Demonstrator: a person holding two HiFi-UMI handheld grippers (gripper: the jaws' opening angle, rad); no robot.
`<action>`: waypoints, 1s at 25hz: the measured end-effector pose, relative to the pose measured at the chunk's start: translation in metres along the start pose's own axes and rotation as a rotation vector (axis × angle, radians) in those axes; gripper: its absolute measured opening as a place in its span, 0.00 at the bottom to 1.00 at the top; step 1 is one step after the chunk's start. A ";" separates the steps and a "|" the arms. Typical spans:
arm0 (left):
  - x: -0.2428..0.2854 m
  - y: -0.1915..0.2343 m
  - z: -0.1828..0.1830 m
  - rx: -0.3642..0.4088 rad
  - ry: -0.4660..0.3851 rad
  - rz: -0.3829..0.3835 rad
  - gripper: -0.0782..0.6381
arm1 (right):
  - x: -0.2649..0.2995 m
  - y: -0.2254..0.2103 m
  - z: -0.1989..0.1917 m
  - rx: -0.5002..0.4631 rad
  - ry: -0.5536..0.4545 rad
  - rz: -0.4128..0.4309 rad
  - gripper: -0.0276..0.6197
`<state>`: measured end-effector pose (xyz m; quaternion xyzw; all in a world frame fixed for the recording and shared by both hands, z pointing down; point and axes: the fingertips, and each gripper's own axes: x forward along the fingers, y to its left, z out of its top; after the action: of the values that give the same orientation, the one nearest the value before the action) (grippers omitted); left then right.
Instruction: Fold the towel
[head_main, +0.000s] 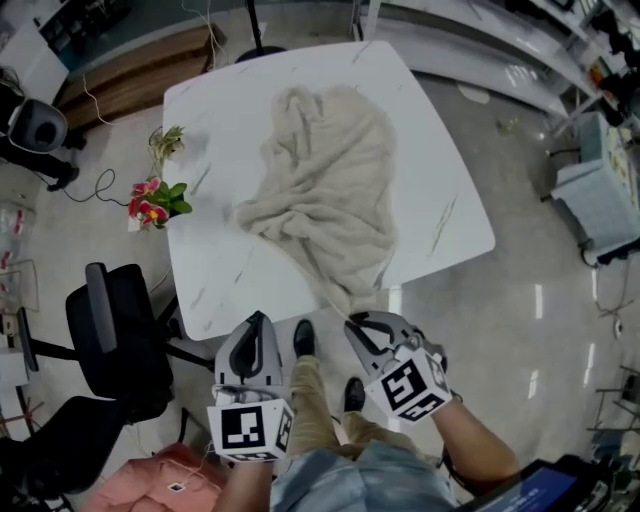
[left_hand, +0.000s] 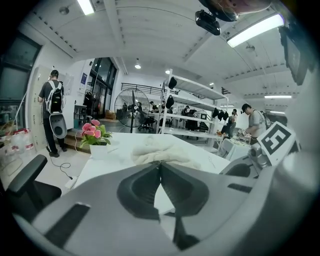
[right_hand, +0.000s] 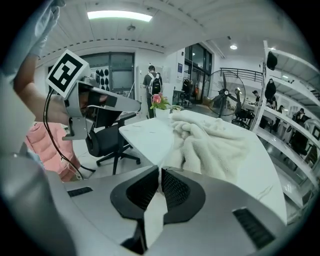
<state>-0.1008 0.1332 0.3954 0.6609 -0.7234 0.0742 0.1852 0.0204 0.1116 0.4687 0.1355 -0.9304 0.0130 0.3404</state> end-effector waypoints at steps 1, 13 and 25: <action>-0.005 -0.004 -0.001 0.002 -0.004 0.000 0.12 | -0.006 0.006 -0.002 -0.004 0.000 0.003 0.09; -0.044 -0.040 -0.009 0.032 -0.038 -0.005 0.12 | -0.075 0.037 -0.036 -0.020 -0.001 -0.018 0.10; -0.062 -0.071 -0.016 0.049 -0.045 -0.027 0.12 | -0.112 0.050 -0.067 -0.042 0.025 -0.039 0.10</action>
<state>-0.0252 0.1884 0.3774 0.6766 -0.7163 0.0746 0.1537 0.1311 0.1949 0.4521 0.1464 -0.9233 -0.0115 0.3549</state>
